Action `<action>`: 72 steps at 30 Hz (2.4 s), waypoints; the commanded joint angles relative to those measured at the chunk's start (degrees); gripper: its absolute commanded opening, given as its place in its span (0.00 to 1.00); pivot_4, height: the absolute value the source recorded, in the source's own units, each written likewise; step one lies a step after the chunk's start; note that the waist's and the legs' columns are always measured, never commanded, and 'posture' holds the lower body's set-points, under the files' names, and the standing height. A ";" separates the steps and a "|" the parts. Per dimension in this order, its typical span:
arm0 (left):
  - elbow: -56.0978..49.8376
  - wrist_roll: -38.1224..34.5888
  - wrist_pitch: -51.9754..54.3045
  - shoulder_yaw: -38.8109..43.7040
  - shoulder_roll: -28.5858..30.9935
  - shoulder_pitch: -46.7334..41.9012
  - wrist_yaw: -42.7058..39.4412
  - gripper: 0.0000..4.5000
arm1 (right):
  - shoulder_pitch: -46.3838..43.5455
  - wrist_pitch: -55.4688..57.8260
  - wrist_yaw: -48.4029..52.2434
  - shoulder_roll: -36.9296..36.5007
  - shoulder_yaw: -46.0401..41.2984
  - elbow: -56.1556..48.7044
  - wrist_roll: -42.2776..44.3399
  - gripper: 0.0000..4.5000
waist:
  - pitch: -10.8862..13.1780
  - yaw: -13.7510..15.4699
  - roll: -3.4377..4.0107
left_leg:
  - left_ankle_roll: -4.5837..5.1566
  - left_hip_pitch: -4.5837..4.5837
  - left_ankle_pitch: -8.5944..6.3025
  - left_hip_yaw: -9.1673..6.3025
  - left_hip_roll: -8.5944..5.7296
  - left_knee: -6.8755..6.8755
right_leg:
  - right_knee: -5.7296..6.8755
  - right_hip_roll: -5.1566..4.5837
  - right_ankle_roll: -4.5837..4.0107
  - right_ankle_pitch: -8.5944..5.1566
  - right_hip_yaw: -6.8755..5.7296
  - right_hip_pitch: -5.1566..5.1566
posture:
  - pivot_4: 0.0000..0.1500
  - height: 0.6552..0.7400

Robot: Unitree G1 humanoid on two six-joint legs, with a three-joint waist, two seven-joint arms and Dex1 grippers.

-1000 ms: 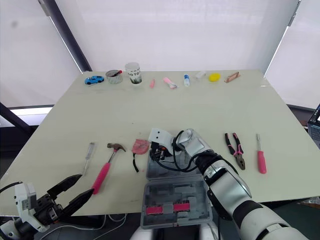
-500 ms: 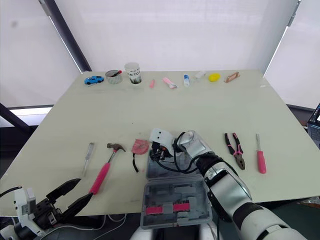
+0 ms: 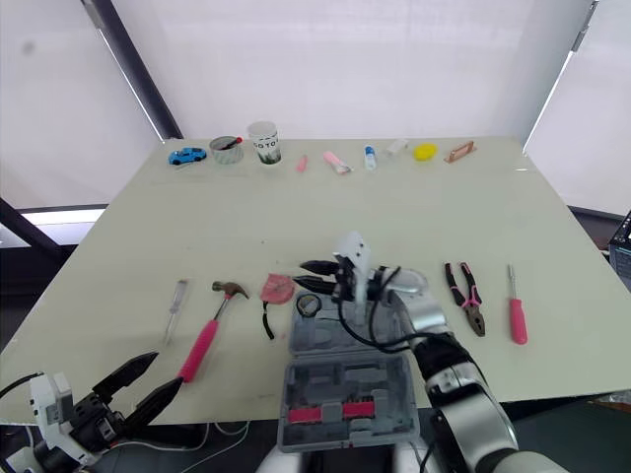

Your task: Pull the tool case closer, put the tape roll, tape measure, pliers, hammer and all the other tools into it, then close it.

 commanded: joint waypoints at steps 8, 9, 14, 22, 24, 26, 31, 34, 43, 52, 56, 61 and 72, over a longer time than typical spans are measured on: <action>7.57 -1.43 0.57 4.56 0.55 0.66 2.35 1.00 | 21.82 5.47 0.32 -17.55 -13.85 -20.16 10.16 0.73 | -0.01 0.07 -0.08 | 0.01 0.02 -0.01 0.08 -0.09 -0.03 | -0.03 0.18 -0.01 -0.04 -0.06 0.00 | 1.00 1.00; 8.22 -1.34 0.51 4.76 0.72 0.81 2.18 1.00 | 23.75 5.35 0.59 -18.93 -15.18 -20.32 10.96 0.86 | -0.01 0.08 -0.09 | 0.01 0.03 -0.01 0.11 -0.10 -0.03 | -0.03 0.17 -0.01 -0.04 -0.05 0.00 | 1.00 1.00; 12.65 -0.74 -0.18 5.90 2.14 1.64 1.17 1.00 | 34.74 1.34 1.94 -26.13 -23.60 -17.24 11.74 0.99 | 0.00 0.01 -0.14 | 0.01 0.08 -0.01 0.18 -0.08 0.02 | -0.04 0.19 0.21 -0.17 0.03 0.01 | 1.00 1.00; 11.67 -1.00 1.03 5.85 2.76 1.90 1.92 1.00 | 41.66 -0.93 3.10 -29.79 -27.94 -14.71 12.66 0.99 | 0.02 0.00 -0.27 | 0.01 0.12 -0.01 0.15 0.08 0.02 | -0.05 0.20 0.23 -0.19 0.09 0.00 | 1.00 1.00; 8.16 -1.62 2.21 5.31 2.51 1.92 2.99 1.00 | 40.99 -0.25 2.63 -29.12 -27.31 -15.65 13.50 0.99 | 0.03 -0.01 -0.31 | 0.01 0.11 -0.01 0.16 0.14 0.02 | -0.07 0.19 0.23 -0.19 0.11 0.00 | 1.00 1.00; 3.21 -2.10 3.54 4.49 2.30 1.70 4.56 1.00 | 39.77 -0.94 2.24 -27.78 -26.13 -17.28 14.06 0.99 | 0.03 0.06 -0.36 | 0.00 0.10 -0.01 0.16 0.16 0.02 | -0.07 0.19 0.23 -0.19 0.11 0.00 | 1.00 1.00; -9.86 0.63 9.19 0.28 2.89 -1.32 13.94 1.00 | 35.61 -3.68 2.15 -24.84 -21.41 -20.85 12.95 0.99 | 0.05 0.18 -0.31 | 0.01 0.12 -0.01 0.15 0.19 0.02 | -0.03 0.20 0.24 -0.18 0.12 0.01 | 1.00 1.00; -18.57 0.49 15.88 -3.43 3.73 -3.66 20.29 1.00 | 32.58 -7.87 2.53 -22.92 -19.13 -21.49 12.42 0.99 | 0.05 0.27 -0.33 | 0.01 0.07 -0.01 0.19 0.13 0.03 | -0.04 0.25 0.04 -0.05 0.13 0.03 | 1.00 1.00; -30.85 2.41 46.12 -14.28 6.27 -18.12 46.79 1.00 | 24.08 0.25 11.16 -26.78 -10.67 -30.41 18.59 0.99 | 0.13 0.45 -0.23 | 0.01 0.14 0.00 0.00 -0.11 0.07 | 0.07 0.31 0.24 0.12 0.09 0.13 | 1.00 1.00; -28.11 9.81 57.24 -22.72 -3.14 -29.72 62.94 1.00 | 19.57 5.75 12.53 -29.06 -8.70 -35.12 21.65 0.99 | 0.15 1.33 -0.33 | 0.01 0.12 0.00 -0.05 -0.18 0.12 | 0.07 0.32 0.24 0.13 0.04 0.22 | 1.00 1.00; -23.92 14.15 58.35 -25.63 -7.01 -33.11 67.34 1.00 | 19.18 6.99 11.37 -29.38 -9.11 -36.36 22.09 0.99 | 0.17 1.44 -0.35 | 0.00 0.12 0.01 -0.10 -0.19 0.12 | 0.08 0.33 0.23 0.13 0.00 0.22 | 1.00 1.00; -21.08 16.67 58.03 -27.71 -9.60 -34.58 67.28 1.00 | 19.36 7.93 10.34 -29.66 -9.43 -37.39 22.46 0.99 | 0.18 1.43 -0.37 | 0.00 0.10 0.01 -0.11 -0.21 0.15 | 0.07 0.31 0.24 0.14 -0.02 0.25 | 1.00 1.00; -15.06 20.15 56.54 -28.86 -12.09 -36.55 65.38 0.64 | 19.12 8.19 9.11 -29.90 -9.28 -37.80 22.17 1.00 | 0.16 1.68 -0.34 | 0.00 0.20 0.01 -0.16 -0.24 0.18 | 0.09 0.29 0.24 0.13 -0.07 0.37 | 1.00 1.00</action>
